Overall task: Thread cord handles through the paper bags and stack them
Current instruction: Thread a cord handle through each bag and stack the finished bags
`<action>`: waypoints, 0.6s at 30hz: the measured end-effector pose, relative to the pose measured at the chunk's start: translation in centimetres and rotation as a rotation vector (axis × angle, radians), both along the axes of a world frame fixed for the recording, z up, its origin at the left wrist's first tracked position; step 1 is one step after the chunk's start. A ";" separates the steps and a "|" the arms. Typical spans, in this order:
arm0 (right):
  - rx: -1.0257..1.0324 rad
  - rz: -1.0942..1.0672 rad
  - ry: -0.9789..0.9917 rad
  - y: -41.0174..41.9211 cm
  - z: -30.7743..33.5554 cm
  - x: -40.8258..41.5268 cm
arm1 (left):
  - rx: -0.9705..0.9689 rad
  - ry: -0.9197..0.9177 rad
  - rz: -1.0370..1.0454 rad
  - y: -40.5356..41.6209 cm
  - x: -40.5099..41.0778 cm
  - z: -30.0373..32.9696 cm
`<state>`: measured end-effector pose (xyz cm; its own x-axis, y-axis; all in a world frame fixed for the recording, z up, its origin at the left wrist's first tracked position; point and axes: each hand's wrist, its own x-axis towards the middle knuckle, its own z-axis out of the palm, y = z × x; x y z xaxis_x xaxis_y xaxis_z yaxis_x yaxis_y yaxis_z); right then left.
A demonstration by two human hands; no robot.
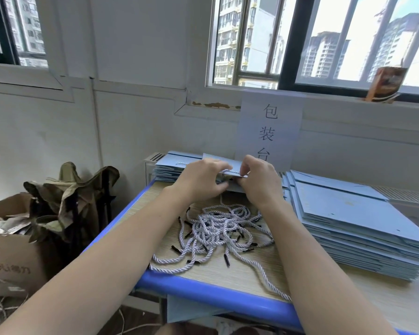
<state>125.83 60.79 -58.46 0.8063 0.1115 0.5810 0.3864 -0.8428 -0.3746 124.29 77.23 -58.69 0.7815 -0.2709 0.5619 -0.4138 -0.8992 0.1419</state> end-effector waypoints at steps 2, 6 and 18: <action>0.009 0.042 0.024 0.2 -0.1 -0.1 | 0.062 -0.009 0.077 -0.4 0.4 -0.3; 0.069 0.120 0.081 0.0 0.4 -0.5 | 0.116 -0.069 0.169 -0.6 0.3 -0.4; 0.091 -0.020 0.194 -1.4 1.0 0.1 | 0.041 -0.116 0.179 -0.5 0.3 -0.4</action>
<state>125.88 59.38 -57.49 0.9055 0.0489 0.4215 0.2836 -0.8087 -0.5154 124.57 76.78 -59.13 0.7502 -0.1586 0.6420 -0.2586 -0.9639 0.0641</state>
